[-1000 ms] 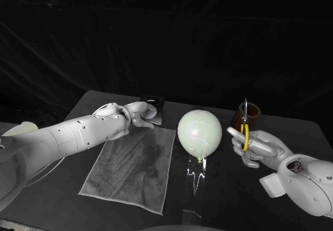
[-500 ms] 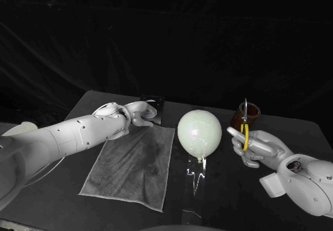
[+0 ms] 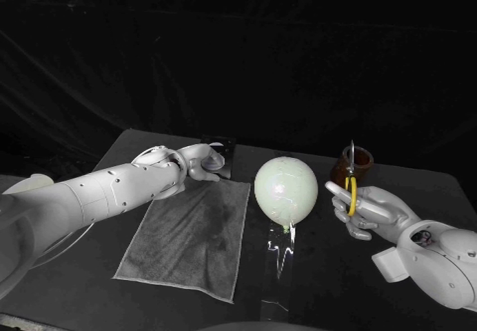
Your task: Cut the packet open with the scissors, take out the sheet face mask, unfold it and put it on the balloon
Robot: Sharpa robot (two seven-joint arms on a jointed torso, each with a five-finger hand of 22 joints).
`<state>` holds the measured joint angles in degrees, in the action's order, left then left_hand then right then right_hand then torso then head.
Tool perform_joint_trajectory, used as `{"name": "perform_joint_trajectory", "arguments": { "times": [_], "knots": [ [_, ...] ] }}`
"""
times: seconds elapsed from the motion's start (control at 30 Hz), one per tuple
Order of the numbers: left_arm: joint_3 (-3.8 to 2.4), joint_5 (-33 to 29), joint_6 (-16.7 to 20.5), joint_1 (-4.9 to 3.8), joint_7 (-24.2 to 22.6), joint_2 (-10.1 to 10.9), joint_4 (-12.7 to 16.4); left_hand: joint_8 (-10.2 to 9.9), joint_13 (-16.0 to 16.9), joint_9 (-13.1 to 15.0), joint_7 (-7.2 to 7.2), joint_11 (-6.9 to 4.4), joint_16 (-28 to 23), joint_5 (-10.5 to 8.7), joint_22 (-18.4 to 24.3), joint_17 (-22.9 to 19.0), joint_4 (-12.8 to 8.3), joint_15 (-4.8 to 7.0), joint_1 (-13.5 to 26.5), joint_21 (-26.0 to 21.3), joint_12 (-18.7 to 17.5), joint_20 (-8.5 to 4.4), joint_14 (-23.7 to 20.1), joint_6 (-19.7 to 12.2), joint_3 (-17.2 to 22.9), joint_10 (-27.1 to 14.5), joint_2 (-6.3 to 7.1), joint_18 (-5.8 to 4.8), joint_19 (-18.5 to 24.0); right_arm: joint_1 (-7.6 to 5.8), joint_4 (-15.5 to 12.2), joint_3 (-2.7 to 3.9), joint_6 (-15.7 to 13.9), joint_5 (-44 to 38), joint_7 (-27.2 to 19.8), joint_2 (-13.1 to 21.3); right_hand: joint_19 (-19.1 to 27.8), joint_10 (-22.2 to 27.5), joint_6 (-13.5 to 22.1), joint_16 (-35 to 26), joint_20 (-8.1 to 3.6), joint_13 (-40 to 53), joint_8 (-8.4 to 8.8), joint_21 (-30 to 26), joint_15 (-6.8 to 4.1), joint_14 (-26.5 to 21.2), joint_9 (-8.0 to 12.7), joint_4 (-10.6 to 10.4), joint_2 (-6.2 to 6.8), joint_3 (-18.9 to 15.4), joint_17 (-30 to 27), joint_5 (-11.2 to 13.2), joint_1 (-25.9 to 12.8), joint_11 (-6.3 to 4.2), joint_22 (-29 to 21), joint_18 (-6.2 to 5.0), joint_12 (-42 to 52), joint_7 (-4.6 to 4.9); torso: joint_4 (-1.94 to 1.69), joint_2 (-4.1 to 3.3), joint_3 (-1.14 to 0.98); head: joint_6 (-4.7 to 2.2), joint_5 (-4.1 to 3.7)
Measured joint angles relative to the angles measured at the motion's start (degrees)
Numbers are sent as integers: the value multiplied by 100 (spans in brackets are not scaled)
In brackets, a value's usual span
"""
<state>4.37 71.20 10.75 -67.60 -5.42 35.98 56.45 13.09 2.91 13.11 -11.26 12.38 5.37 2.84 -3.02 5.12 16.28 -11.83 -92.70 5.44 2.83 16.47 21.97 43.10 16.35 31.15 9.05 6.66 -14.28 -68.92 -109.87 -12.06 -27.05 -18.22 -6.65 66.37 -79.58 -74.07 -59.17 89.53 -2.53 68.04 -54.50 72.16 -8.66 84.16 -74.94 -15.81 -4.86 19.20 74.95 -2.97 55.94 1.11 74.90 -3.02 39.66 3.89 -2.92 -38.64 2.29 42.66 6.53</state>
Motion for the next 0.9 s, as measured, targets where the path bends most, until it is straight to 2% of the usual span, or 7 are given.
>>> {"name": "perform_joint_trajectory", "arguments": {
  "times": [0.27, 0.43, 0.5, 0.9],
  "knots": [
    [-7, -105, -24, -9, -13, -4, -30, 64, 3, 3, -21, 4, 39, -1, 1, 33, -49, -13, 1, 29, 1, -7, 131, 143, 50, 243, -12, -1, -70, 0, 2, 0, -1, 0, 0, 3, 0, 0, 0, -12, 0, 0, 0, 0, 0, 0, 0, 6, 0, -6, -4, 0, 0, 0, 2, 1, 0, 0, 4, 2, 0, 4, -3],
    [-15, -172, -61, -15, -15, 23, -6, 112, 4, 27, -24, -17, 39, -1, 1, 72, -89, 3, -9, 50, 46, -8, 234, 247, 90, 466, -84, 1, -111, 0, 6, 0, -1, 0, 0, 3, 0, 0, 0, -19, 0, 0, 0, 0, 0, 0, 0, -9, 0, 9, -4, 0, 0, 0, 4, -19, 0, 0, 2, 6, -1, 10, -4],
    [-18, -199, -86, -17, -15, 38, 12, 118, 16, 30, -43, -21, 39, -2, 1, 72, -89, -2, -9, 50, 47, -8, 242, 266, 89, 482, -84, 1, -112, 0, 8, 0, -1, 0, 0, 2, 0, 0, 0, -6, 0, 0, 0, 0, 0, 0, 0, -9, 0, 9, -3, 0, 0, 0, 5, -60, 0, 0, -1, 7, -2, 11, -1],
    [-33, -297, -214, -38, 15, 83, 70, 119, 23, 8, -63, -21, 38, -1, 3, 64, -89, -2, 46, 47, 50, -9, 241, 329, 89, 482, -29, 1, -109, 0, 10, 0, -1, -2, 1, -4, 0, 0, 0, 2, 0, 0, 0, 0, 0, 0, 0, -8, 0, 8, 1, 0, 0, 0, 4, -63, 0, 0, -2, 3, -3, 12, -7]
  ]
}}
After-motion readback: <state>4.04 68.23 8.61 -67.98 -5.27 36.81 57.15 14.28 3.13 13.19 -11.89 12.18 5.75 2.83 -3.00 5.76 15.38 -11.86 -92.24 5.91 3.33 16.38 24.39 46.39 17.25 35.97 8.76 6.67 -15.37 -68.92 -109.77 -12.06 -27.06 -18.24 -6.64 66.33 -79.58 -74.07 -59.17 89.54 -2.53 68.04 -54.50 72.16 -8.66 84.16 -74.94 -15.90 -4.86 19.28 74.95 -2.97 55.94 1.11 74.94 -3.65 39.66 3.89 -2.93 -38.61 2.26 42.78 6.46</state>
